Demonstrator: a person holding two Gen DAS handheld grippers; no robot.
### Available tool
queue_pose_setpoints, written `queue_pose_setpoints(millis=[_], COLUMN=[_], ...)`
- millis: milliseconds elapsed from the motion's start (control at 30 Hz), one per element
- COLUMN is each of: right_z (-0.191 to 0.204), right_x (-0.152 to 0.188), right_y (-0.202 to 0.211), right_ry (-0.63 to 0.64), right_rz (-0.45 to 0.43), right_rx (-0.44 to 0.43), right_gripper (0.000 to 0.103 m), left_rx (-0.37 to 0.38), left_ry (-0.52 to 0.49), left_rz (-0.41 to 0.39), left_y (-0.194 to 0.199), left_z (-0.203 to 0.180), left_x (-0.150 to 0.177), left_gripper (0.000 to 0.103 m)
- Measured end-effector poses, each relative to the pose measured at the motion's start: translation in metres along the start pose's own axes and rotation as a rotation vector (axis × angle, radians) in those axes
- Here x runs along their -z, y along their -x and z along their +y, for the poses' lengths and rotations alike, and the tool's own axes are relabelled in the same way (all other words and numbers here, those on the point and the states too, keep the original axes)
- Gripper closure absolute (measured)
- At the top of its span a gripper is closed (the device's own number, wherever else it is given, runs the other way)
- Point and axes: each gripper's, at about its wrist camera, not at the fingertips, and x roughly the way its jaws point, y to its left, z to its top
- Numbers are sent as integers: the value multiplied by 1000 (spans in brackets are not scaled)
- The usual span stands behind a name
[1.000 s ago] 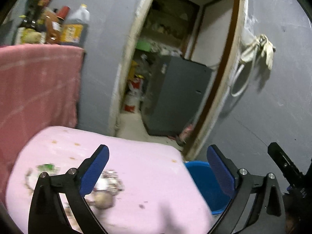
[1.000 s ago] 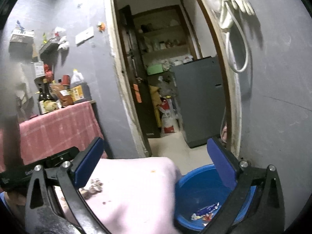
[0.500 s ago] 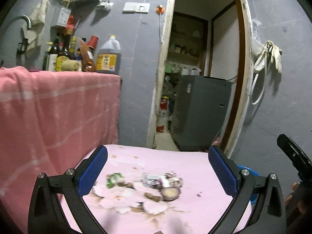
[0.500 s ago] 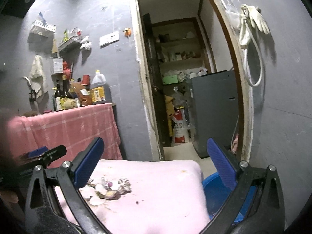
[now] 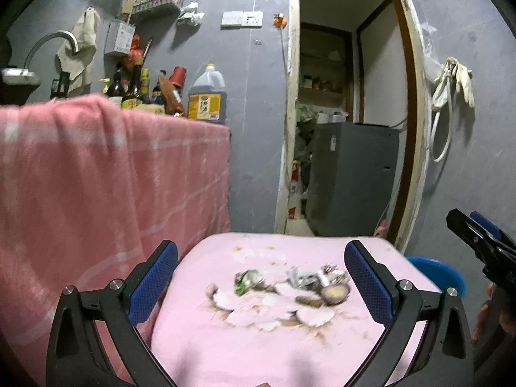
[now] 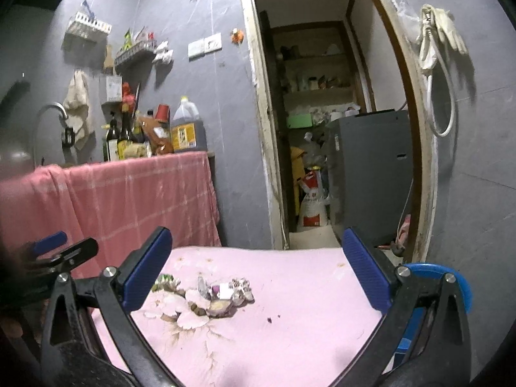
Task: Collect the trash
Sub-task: 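Move both tools back above the remaining trash on the stool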
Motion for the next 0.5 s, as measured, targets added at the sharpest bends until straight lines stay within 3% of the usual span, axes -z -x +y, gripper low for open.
queue_pose_setpoints(millis=[500], right_z=[0], right_x=[39], right_y=[-65], right_ry=[-11], right_rz=[229], right_rx=[-45], right_gripper=[0], left_rx=[-19], left_ry=[18], left_rz=[196], left_y=[-46], left_z=[35], left_x=[35], left_gripper=[2])
